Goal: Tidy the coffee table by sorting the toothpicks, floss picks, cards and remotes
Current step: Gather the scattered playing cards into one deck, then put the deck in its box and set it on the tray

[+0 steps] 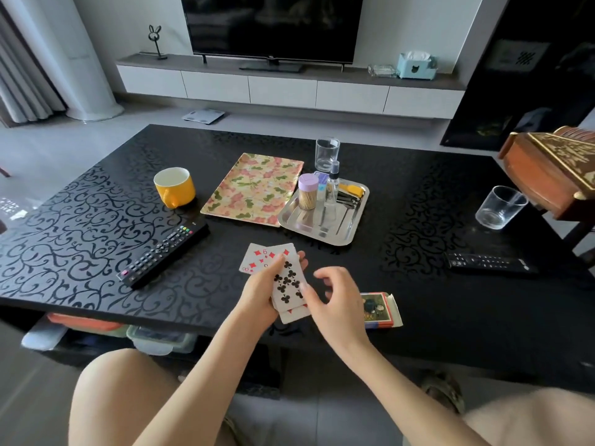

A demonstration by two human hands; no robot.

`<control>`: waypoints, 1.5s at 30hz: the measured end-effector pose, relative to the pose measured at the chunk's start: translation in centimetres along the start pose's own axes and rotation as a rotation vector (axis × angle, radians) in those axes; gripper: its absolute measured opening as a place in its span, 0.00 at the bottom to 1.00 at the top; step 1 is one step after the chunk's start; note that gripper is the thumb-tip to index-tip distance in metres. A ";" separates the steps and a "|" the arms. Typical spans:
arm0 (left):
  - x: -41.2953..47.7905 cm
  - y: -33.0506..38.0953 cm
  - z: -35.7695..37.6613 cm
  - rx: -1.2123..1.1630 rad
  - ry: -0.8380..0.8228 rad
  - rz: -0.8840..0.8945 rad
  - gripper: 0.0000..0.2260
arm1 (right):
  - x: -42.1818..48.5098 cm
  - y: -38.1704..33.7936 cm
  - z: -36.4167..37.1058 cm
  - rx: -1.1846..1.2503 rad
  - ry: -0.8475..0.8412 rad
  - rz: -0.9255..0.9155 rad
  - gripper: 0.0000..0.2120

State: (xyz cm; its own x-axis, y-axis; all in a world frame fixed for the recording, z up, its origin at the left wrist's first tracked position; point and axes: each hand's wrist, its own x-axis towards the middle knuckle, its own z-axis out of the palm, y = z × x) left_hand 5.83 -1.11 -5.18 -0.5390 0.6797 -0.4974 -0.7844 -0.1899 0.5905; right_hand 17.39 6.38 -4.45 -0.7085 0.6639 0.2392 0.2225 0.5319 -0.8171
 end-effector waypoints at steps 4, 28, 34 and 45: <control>-0.2 -0.9 0.9 0.164 0.029 0.100 0.15 | 1.7 -1.1 -0.4 0.545 -0.410 0.564 0.09; 2.9 -1.2 -3.1 0.720 0.288 0.573 0.08 | 5.2 1.7 4.2 -0.168 -0.396 0.138 0.17; 2.8 -2.7 -2.3 0.654 0.272 0.599 0.08 | 4.1 1.8 4.8 0.294 -0.267 0.353 0.20; 2.7 -2.0 -1.5 0.732 0.347 0.580 0.19 | 2.1 2.2 3.5 -0.405 -0.251 -0.121 0.10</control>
State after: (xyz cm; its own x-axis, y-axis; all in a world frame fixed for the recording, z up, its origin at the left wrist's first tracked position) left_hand 5.46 0.05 -8.68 -0.9304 0.3535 -0.0967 -0.0511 0.1362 0.9894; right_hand 14.07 7.08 -7.57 -0.8737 0.4642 0.1453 0.3360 0.7920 -0.5098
